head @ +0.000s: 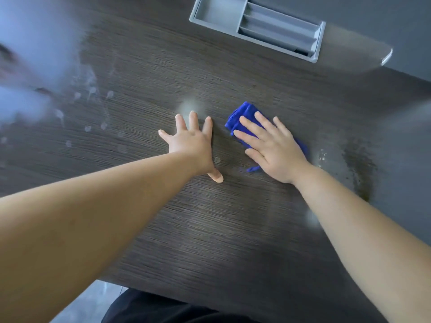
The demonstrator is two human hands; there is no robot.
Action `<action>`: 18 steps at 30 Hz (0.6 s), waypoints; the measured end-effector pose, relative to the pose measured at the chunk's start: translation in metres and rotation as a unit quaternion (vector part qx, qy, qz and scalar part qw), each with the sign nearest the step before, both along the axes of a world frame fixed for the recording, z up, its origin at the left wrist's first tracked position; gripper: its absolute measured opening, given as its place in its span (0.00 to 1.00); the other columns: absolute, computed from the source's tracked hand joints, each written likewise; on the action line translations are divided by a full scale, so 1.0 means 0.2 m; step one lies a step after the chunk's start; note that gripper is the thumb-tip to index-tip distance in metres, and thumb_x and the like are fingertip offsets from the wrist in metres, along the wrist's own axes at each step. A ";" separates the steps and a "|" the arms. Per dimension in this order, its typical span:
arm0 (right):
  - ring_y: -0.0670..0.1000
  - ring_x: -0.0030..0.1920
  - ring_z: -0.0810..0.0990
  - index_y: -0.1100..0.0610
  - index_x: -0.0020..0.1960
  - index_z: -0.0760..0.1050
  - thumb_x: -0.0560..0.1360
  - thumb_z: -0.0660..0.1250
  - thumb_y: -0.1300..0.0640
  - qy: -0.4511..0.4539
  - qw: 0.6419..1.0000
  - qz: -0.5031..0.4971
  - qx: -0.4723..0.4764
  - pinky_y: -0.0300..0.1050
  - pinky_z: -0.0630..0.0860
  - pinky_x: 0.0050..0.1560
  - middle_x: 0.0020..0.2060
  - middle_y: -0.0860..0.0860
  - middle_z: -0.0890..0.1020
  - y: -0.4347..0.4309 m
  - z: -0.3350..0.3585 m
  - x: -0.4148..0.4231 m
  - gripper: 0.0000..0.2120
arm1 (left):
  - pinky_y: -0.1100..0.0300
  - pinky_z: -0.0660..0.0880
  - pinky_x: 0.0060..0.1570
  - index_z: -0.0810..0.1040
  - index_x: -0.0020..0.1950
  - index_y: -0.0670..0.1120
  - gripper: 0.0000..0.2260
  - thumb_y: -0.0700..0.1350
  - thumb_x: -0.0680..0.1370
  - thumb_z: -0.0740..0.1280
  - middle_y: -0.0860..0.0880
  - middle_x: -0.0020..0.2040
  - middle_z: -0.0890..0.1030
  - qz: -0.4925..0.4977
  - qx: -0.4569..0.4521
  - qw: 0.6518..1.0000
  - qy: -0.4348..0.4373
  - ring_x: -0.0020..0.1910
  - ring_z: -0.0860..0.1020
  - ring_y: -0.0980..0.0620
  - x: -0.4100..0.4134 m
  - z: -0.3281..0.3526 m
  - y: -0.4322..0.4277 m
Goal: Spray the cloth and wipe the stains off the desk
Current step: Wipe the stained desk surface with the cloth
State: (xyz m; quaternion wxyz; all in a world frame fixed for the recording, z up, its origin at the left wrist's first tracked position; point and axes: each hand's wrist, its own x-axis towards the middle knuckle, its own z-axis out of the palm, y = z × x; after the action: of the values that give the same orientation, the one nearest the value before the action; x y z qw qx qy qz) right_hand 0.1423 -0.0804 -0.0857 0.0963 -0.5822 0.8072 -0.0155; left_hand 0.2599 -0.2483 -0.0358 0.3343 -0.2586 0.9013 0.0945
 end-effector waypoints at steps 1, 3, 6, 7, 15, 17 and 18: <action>0.57 0.74 0.59 0.48 0.73 0.65 0.79 0.50 0.45 0.004 1.000 -0.026 -0.003 0.63 0.55 0.70 0.74 0.49 0.63 -0.01 0.00 -0.07 0.24 | 0.30 0.55 0.66 0.39 0.76 0.51 0.62 0.67 0.56 0.75 0.45 0.76 0.42 -0.002 0.001 1.000 -0.001 0.74 0.42 0.38 0.00 0.00 0.00; 0.56 0.76 0.53 0.47 0.75 0.60 0.81 0.49 0.45 0.002 0.988 -0.156 0.003 0.63 0.51 0.72 0.76 0.48 0.57 -0.11 0.00 -0.17 0.24 | 0.30 0.54 0.66 0.38 0.76 0.51 0.62 0.67 0.56 0.75 0.45 0.76 0.41 -0.002 0.003 1.000 -0.004 0.74 0.41 0.37 0.00 0.01 0.00; 0.55 0.77 0.47 0.47 0.77 0.54 0.82 0.48 0.44 0.017 0.942 -0.335 -0.005 0.60 0.44 0.73 0.77 0.47 0.51 -0.33 -0.02 -0.08 0.24 | 0.30 0.54 0.66 0.38 0.76 0.51 0.62 0.67 0.57 0.75 0.45 0.76 0.41 0.000 0.003 1.000 -0.004 0.75 0.41 0.38 0.00 0.01 0.00; 0.55 0.77 0.47 0.47 0.77 0.53 0.82 0.48 0.44 0.016 0.937 -0.348 -0.008 0.60 0.44 0.73 0.77 0.47 0.51 -0.36 -0.02 0.00 0.25 | 0.30 0.54 0.65 0.38 0.76 0.51 0.62 0.67 0.57 0.75 0.45 0.76 0.41 -0.001 0.001 1.000 -0.003 0.75 0.42 0.38 0.00 0.01 0.00; 0.58 0.74 0.59 0.49 0.73 0.62 0.80 0.52 0.46 0.043 0.996 -0.073 -0.018 0.62 0.56 0.70 0.74 0.50 0.63 0.30 -0.02 0.39 0.23 | 0.28 0.55 0.64 0.39 0.76 0.49 0.63 0.67 0.56 0.76 0.44 0.76 0.42 -0.009 0.006 1.000 0.008 0.74 0.43 0.38 0.01 -0.01 0.00; 0.59 0.73 0.61 0.50 0.73 0.64 0.79 0.52 0.47 0.047 0.986 -0.161 -0.022 0.65 0.60 0.69 0.73 0.51 0.65 0.26 -0.04 0.30 0.23 | 0.28 0.54 0.64 0.38 0.76 0.49 0.63 0.67 0.56 0.75 0.44 0.76 0.42 -0.013 0.007 1.000 0.007 0.74 0.42 0.38 0.01 0.00 -0.01; 0.60 0.73 0.61 0.50 0.73 0.64 0.79 0.52 0.46 0.046 0.969 -0.242 -0.032 0.66 0.59 0.69 0.73 0.52 0.65 0.20 -0.04 0.29 0.23 | 0.28 0.54 0.64 0.38 0.76 0.50 0.63 0.68 0.56 0.75 0.44 0.76 0.41 -0.016 0.009 1.000 0.007 0.74 0.42 0.38 0.01 0.00 -0.01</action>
State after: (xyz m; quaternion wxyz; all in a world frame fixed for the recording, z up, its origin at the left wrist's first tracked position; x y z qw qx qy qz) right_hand 0.1999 -0.0411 -0.0942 0.0338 -0.3721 0.9268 -0.0369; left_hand 0.2619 -0.2494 -0.0351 0.3322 -0.2403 0.9067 0.0994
